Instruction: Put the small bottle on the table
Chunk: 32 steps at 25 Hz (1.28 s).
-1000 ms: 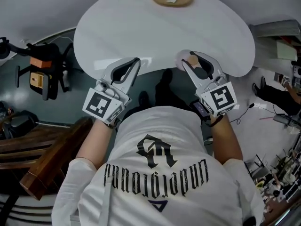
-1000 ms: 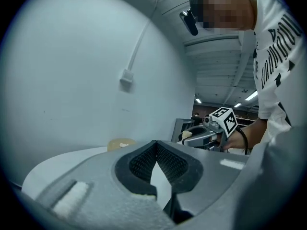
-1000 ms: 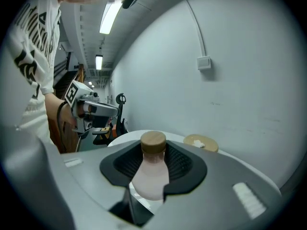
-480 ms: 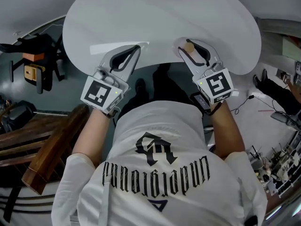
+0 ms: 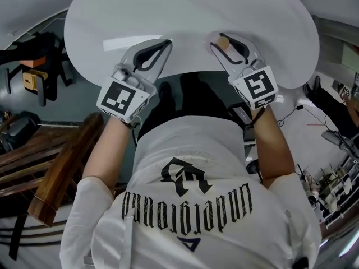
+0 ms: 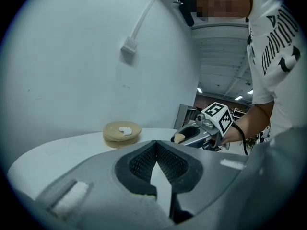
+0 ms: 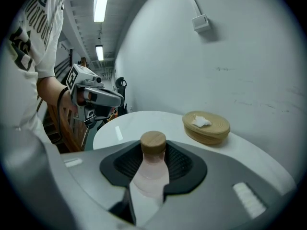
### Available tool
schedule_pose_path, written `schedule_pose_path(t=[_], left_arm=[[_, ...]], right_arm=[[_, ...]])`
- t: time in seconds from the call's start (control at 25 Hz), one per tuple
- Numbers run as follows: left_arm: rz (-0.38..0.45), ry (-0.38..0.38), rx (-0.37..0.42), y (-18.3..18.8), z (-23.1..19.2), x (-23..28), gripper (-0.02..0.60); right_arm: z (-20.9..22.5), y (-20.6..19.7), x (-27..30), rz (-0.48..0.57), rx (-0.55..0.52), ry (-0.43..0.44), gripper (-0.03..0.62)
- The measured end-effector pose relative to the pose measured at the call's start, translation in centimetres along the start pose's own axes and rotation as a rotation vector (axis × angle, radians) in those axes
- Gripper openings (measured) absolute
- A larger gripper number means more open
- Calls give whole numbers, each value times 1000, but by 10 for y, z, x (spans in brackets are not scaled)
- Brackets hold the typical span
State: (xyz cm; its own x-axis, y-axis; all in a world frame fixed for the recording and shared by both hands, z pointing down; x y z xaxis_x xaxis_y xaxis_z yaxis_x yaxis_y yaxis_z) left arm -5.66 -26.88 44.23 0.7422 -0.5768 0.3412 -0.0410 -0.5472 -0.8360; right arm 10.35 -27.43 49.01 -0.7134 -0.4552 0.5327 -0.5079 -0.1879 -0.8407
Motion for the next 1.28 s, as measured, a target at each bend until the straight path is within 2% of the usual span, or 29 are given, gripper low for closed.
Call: schedule_pose_path(t=[0.36, 0.84, 1.08, 1.28], left_arm=[[-30, -12, -1, -16, -23, 27, 6], [-61, 8, -31, -43, -43, 45, 6], [-82, -4, -40, -51, -41, 55, 6], [-67, -31, -77, -54, -38, 62, 6]], right_arm=[[10, -24, 29, -25, -2, 23, 138], [15, -53, 57, -68, -7, 59, 140], [16, -59, 62, -73, -12, 58, 140], [15, -63, 65, -71, -25, 67, 141]])
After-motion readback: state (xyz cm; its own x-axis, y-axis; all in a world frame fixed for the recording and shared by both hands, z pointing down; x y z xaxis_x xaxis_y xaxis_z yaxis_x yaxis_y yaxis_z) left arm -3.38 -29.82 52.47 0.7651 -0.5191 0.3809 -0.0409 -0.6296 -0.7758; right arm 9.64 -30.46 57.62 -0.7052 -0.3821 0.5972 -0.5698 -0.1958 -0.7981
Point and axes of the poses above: the fingertips, and each gripper's own axes: x forward along the fingers, z to its right, y out of its top, the point moved 4 cm from there along -x, backward along the fingers, and after that the axes turned 12 degrees about -x, right-handed, at the moved point
